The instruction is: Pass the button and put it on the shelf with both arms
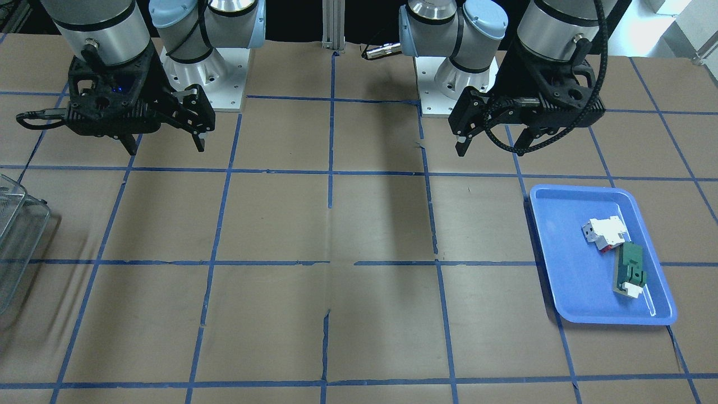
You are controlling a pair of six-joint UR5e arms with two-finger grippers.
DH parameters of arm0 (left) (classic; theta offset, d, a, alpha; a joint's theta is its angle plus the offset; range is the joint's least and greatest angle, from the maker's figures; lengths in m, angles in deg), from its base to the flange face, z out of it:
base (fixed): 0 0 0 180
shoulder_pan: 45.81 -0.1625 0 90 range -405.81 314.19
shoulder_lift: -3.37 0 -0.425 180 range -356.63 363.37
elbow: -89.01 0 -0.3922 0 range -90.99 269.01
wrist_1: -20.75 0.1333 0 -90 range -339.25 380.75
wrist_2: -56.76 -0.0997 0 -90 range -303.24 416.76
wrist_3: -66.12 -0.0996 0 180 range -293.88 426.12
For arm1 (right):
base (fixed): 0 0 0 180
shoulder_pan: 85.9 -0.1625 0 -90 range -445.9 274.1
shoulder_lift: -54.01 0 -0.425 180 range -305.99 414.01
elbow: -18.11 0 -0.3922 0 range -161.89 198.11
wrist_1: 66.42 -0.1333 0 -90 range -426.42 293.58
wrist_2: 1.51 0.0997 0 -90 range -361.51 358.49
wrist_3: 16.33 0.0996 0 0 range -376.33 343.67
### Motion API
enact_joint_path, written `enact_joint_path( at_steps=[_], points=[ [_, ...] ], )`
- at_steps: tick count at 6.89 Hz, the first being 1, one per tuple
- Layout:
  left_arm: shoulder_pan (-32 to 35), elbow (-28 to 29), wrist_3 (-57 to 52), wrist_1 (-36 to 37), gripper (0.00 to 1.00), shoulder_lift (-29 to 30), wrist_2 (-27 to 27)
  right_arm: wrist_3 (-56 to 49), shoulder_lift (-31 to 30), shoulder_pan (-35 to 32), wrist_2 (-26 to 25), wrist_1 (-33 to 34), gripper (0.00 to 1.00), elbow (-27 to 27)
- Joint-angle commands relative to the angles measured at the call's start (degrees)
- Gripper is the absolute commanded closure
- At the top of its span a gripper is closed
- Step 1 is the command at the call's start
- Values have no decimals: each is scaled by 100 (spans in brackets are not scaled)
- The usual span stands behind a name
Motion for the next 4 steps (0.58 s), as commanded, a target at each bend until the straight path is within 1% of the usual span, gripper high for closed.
enact_joint_path(
  at_steps=[1, 4],
  points=[
    [3, -194, 0, 22, 0, -95, -6, -4, -7, -9, 7, -8, 0, -7],
    [-41, -203, 0, 49, 0, -86, 3, -4, -7, -26, 15, -25, 0, -16]
  ],
)
